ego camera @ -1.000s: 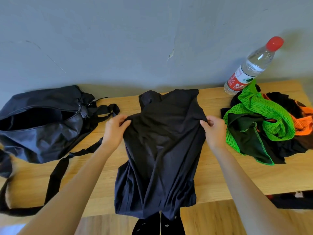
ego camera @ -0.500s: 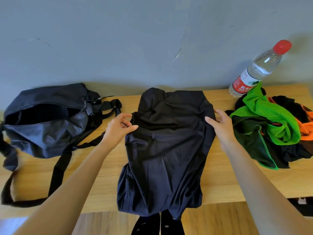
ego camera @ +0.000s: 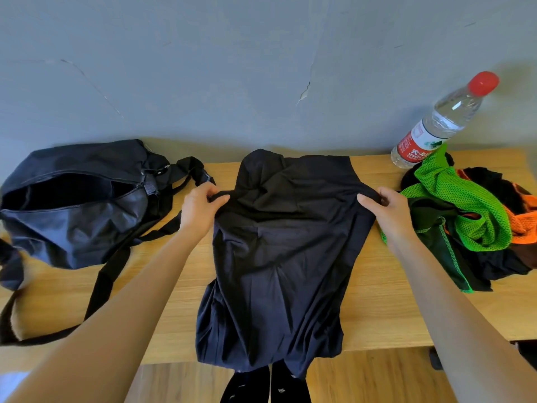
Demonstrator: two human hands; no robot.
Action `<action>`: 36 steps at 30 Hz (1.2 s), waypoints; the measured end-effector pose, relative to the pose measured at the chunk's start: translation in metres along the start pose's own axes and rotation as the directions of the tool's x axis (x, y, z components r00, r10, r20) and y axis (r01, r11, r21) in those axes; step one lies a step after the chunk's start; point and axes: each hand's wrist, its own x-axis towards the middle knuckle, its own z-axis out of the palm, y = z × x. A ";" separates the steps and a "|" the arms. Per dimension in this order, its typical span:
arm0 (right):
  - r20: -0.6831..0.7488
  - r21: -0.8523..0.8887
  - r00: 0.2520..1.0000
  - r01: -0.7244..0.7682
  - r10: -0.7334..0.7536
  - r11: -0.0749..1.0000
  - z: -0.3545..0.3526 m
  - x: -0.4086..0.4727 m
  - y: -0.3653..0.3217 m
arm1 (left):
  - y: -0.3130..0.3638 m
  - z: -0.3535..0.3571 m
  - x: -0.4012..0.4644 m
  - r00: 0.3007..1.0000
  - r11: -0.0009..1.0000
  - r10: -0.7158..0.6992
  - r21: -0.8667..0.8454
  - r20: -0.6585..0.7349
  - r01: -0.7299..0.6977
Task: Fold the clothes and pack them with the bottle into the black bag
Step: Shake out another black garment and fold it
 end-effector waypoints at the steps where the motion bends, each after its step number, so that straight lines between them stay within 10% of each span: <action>1: -0.003 0.029 1.000 0.008 -0.007 1.000 -0.003 0.000 -0.001 | 0.002 -0.003 0.000 1.000 0.996 -0.030 -0.085 0.002 0.030; 20: -0.068 0.055 0.991 0.121 -0.117 0.991 -0.045 -0.015 -0.104 | 0.069 -0.103 -0.015 0.998 0.848 -0.056 -0.529 -0.025 0.035; 36: 0.040 0.049 0.991 0.129 -0.131 0.990 -0.094 -0.034 -0.199 | 0.128 -0.181 -0.045 0.970 0.855 0.103 -0.519 0.221 0.027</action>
